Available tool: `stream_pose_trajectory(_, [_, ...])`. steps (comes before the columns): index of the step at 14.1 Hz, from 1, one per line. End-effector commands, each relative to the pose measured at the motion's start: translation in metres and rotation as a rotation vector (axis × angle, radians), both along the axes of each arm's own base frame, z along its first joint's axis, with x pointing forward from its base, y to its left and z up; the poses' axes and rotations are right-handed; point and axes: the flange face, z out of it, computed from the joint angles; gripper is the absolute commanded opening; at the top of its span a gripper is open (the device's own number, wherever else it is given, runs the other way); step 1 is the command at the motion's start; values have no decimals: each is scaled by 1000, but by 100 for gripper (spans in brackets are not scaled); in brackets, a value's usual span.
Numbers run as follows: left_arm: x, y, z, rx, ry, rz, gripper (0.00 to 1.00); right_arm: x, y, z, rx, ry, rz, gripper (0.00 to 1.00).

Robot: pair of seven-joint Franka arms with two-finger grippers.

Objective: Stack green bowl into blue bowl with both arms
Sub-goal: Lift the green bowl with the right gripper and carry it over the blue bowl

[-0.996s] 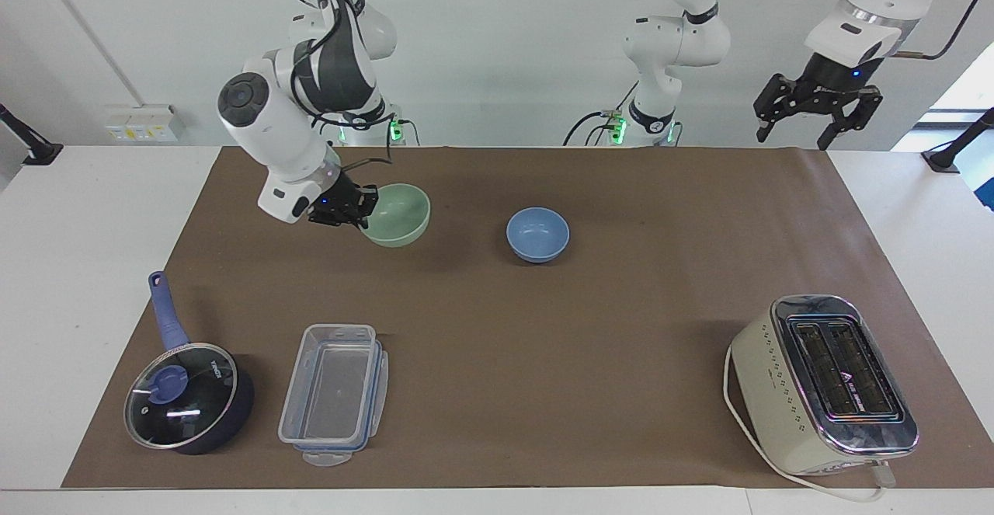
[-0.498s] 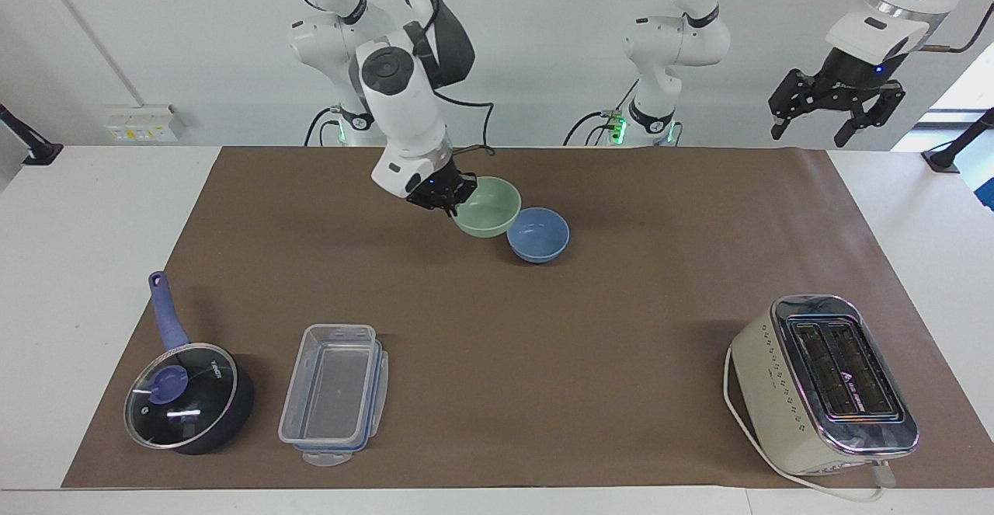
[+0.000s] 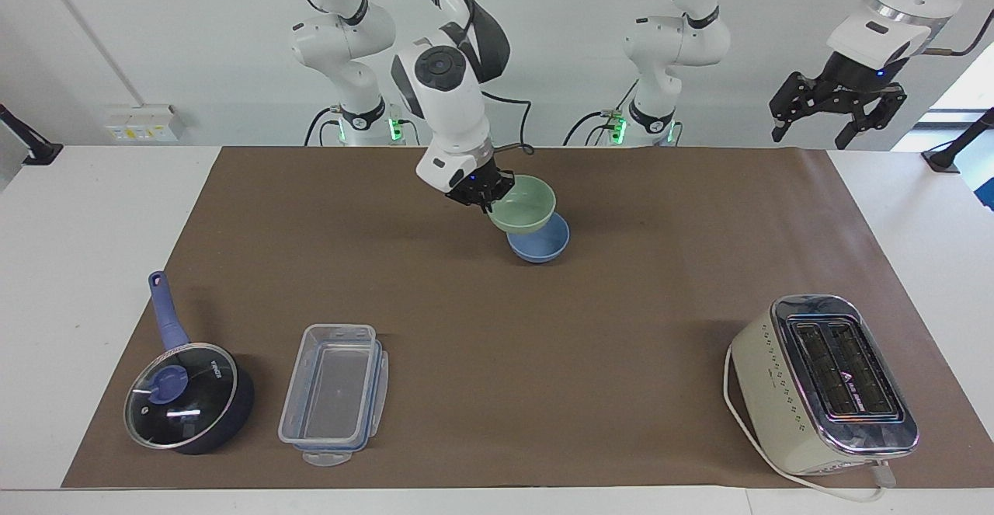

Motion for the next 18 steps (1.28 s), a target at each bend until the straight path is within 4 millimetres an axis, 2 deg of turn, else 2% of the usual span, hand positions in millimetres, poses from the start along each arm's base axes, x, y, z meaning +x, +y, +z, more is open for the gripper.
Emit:
stream_pose_trajectory(1, [3,-2,2,17,5,-13,100,8,-1,-6,-5,-1,-20,0])
stream_pose_trajectory(3, [4,-9,-6,11,16,-25,100,8,-6,-14,-21,3,-8,0])
stream_pose_trajectory(5, [0,-8,-13,10,36,-24,100,8,-8,-18,-25,4,-2,0])
stream_pose_trajectory(13, [-18,-5,-21,10,59,-28,100,8,-8,-31,-33,9,1,0])
stream_pose_trajectory(18, [-18,-5,-22,10,61,-20,100,9,-6,-40,-34,13,1,0])
